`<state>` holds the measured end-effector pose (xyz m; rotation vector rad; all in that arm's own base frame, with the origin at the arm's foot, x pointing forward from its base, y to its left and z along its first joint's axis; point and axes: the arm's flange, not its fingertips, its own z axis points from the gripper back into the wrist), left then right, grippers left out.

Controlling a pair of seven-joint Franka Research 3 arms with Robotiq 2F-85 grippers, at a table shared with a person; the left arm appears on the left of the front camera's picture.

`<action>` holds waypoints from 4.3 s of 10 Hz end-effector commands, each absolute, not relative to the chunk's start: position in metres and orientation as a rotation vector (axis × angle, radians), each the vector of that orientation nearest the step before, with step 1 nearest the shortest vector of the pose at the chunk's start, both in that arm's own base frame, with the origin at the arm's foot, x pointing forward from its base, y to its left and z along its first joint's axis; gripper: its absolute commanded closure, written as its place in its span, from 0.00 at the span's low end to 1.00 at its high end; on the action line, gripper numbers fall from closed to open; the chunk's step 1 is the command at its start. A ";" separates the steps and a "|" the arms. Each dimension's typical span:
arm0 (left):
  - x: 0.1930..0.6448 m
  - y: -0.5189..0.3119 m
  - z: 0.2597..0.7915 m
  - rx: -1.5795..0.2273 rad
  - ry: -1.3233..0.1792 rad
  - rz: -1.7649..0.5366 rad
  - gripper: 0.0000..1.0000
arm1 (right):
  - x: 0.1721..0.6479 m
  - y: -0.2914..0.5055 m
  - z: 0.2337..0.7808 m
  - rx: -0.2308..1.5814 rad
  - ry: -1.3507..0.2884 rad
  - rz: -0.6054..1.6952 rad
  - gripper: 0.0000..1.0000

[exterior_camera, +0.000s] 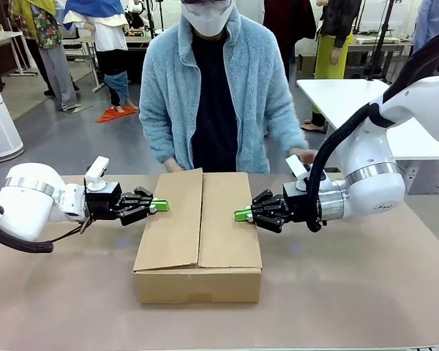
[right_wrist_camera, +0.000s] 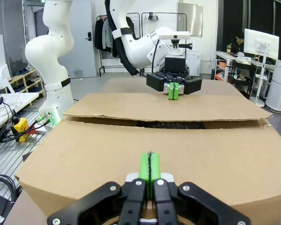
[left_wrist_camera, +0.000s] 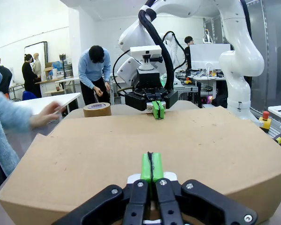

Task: Wrap the clocks to prevent damage.
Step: After the human seals the box with tape, release both hands from the side flaps of the Package Box.

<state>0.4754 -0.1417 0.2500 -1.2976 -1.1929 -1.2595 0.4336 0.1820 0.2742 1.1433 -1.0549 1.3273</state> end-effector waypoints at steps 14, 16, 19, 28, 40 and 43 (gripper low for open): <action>0.475 -0.143 0.249 -1.291 -1.192 -1.262 1.00 | 0.433 0.182 0.273 1.136 -1.049 1.328 0.99; 0.475 -0.143 0.249 -1.291 -1.192 -1.262 1.00 | 0.433 0.182 0.273 1.136 -1.049 1.328 0.99; 0.475 -0.143 0.249 -1.291 -1.192 -1.262 1.00 | 0.433 0.182 0.273 1.136 -1.049 1.328 0.99; 0.475 -0.143 0.249 -1.291 -1.192 -1.262 1.00 | 0.433 0.182 0.273 1.136 -1.049 1.328 0.99; 0.475 -0.143 0.249 -1.291 -1.192 -1.262 1.00 | 0.433 0.182 0.273 1.136 -1.049 1.328 0.99; 0.475 -0.143 0.249 -1.291 -1.192 -1.262 1.00 | 0.433 0.182 0.273 1.136 -1.049 1.328 0.99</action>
